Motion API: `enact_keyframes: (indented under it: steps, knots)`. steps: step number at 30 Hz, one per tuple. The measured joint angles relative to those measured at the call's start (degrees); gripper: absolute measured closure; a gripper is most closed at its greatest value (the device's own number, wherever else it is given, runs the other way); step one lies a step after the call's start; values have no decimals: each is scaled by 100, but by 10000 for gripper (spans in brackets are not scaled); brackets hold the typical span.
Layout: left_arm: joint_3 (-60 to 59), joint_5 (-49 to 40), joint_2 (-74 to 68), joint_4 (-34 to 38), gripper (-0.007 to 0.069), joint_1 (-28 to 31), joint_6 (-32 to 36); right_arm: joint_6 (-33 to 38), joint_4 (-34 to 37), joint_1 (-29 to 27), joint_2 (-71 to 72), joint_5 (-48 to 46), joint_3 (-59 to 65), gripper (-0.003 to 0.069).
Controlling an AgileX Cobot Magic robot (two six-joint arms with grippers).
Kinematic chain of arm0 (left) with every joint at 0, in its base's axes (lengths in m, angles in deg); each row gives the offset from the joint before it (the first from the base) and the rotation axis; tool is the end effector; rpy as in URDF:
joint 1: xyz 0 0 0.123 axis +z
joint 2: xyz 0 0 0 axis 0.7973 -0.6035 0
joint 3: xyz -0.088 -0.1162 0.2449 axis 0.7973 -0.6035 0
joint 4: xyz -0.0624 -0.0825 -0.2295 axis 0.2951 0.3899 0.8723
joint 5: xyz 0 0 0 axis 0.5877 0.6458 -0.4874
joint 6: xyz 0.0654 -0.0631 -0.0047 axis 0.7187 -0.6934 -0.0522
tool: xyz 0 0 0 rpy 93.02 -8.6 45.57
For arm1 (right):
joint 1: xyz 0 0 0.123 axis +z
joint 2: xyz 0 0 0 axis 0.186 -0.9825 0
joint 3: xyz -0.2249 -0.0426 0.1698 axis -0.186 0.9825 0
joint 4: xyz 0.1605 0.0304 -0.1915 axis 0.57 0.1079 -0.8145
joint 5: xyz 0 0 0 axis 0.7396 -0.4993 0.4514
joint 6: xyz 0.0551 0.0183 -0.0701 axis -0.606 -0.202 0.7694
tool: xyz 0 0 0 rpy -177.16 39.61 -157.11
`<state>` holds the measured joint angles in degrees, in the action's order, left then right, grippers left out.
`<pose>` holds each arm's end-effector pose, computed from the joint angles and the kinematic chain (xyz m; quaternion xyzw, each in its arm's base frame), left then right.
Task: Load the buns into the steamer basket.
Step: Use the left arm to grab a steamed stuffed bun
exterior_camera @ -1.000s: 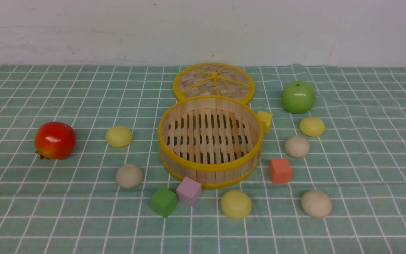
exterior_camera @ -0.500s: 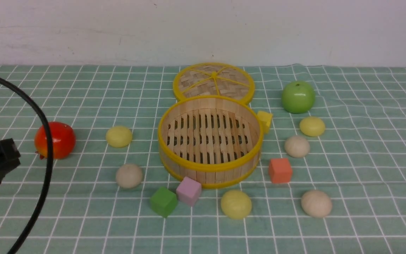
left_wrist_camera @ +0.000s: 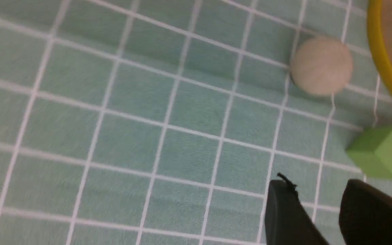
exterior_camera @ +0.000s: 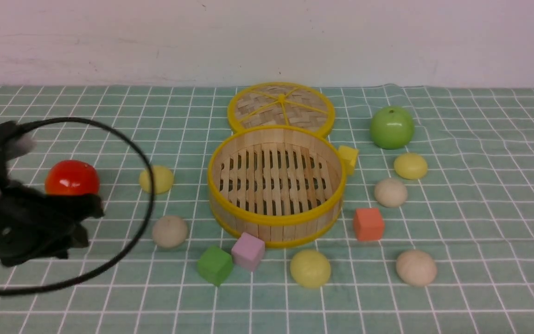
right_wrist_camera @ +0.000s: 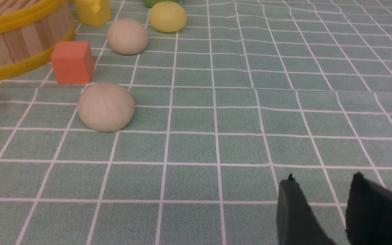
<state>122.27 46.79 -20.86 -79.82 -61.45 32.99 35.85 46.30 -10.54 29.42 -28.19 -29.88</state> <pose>0.2449 -0.0424 0.2733 -0.1165 0.9461 -0.1109 0.2810 0.0522 -0.0027 0.1744 0.0167 0.8038 -0.0051 0.5946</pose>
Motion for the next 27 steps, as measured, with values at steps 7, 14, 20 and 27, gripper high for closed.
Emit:
enact_keyframes:
  steps: [7,14,20,27]
  knots:
    - [1661,-989,-1624,-52,386,-670,609,0,0,0,0,0,0,419]
    - [3005,-1351,-3109,-785,386,-1017,228,0,0,0,0,0,0,419]
    - [3308,-1151,-3715,-1070,386,-1017,55,0,0,0,0,0,0,419]
    - [3326,-804,-4033,-1173,386,-1017,55,0,0,0,0,0,0,419]
